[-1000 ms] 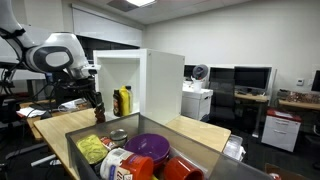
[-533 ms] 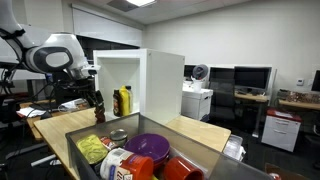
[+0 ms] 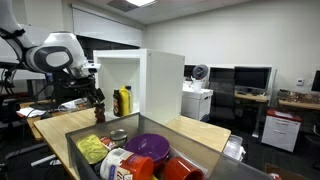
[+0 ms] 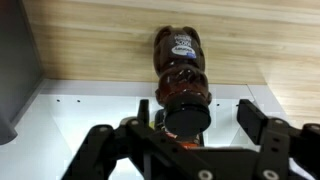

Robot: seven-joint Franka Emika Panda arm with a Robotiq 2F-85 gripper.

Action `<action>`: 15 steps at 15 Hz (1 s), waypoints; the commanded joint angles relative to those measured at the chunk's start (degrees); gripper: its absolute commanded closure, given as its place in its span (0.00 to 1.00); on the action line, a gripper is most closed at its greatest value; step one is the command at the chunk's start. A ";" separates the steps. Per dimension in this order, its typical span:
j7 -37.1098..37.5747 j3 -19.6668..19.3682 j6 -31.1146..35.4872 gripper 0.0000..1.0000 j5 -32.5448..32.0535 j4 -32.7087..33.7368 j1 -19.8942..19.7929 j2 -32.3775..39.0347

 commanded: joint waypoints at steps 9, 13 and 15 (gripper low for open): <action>-0.63 1.19 2.51 0.81 0.04 -0.30 -0.68 -0.20; -0.22 1.93 2.35 0.81 -0.34 -0.30 -0.85 -1.05; 0.21 2.60 2.01 0.81 -0.78 -0.37 -1.11 -1.88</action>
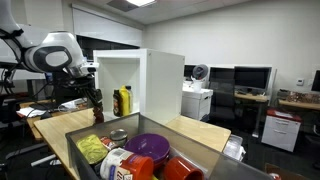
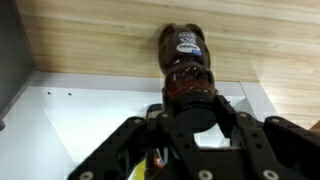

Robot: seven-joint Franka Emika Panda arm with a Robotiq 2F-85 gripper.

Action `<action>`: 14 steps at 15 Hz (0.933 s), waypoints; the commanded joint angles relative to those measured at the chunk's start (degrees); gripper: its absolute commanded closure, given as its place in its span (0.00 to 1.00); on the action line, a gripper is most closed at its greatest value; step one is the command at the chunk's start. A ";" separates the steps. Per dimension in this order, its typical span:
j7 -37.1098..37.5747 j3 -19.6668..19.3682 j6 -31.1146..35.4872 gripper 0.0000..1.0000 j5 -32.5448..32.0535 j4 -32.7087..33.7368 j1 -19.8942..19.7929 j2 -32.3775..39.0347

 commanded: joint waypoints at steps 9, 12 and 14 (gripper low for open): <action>2.24 5.15 0.41 0.81 -7.35 4.30 -5.43 -1.41; 2.68 6.08 0.25 0.81 -9.82 5.95 -7.06 -0.30; 3.25 6.93 -0.05 0.81 -10.87 7.06 -7.93 0.42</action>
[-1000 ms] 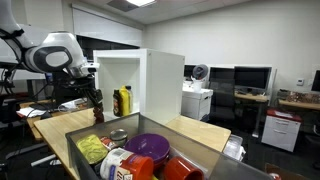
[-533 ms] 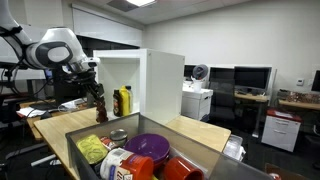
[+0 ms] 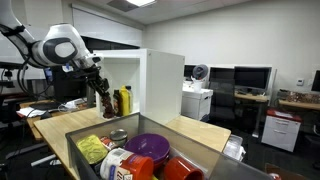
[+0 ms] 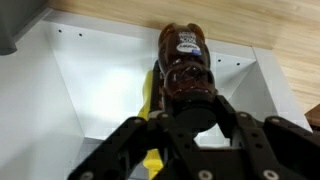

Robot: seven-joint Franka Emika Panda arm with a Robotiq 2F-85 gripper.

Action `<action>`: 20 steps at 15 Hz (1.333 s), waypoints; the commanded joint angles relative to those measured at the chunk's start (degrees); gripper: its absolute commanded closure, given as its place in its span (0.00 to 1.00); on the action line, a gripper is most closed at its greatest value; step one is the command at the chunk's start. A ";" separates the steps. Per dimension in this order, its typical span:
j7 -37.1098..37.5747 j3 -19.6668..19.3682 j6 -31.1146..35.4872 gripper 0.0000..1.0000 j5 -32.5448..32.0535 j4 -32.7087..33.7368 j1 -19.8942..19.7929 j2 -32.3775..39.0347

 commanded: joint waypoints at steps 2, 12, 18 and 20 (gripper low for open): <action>2.22 2.17 -0.09 0.81 -2.86 2.51 -2.39 1.61; 3.70 2.89 1.50 0.81 -5.69 5.72 -4.73 6.14; 4.43 2.64 1.40 0.81 -5.74 8.26 -4.41 8.55; 4.41 2.44 1.42 0.81 -5.34 8.90 -4.34 9.17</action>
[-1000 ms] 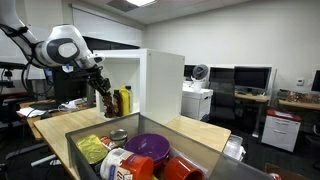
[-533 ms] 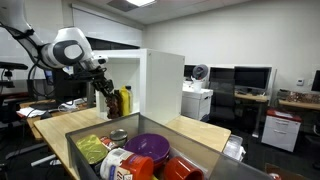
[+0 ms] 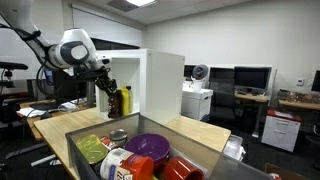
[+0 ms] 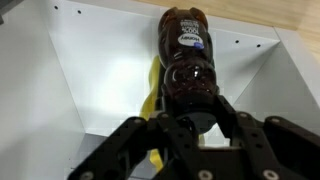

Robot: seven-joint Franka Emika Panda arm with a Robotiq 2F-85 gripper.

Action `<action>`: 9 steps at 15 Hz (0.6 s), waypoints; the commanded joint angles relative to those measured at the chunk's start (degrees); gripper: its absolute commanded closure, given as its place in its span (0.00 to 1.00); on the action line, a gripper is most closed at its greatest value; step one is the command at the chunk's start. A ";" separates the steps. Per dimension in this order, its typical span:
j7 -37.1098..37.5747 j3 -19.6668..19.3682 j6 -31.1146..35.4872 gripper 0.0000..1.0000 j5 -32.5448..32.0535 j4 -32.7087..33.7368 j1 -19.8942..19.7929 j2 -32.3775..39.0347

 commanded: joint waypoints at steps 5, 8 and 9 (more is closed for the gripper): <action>1.43 -0.03 1.66 0.81 -0.27 2.78 -0.26 2.81; 1.19 -0.09 1.75 0.81 0.25 2.62 -0.12 2.81; 1.07 -0.13 1.77 0.81 0.45 2.60 -0.08 2.82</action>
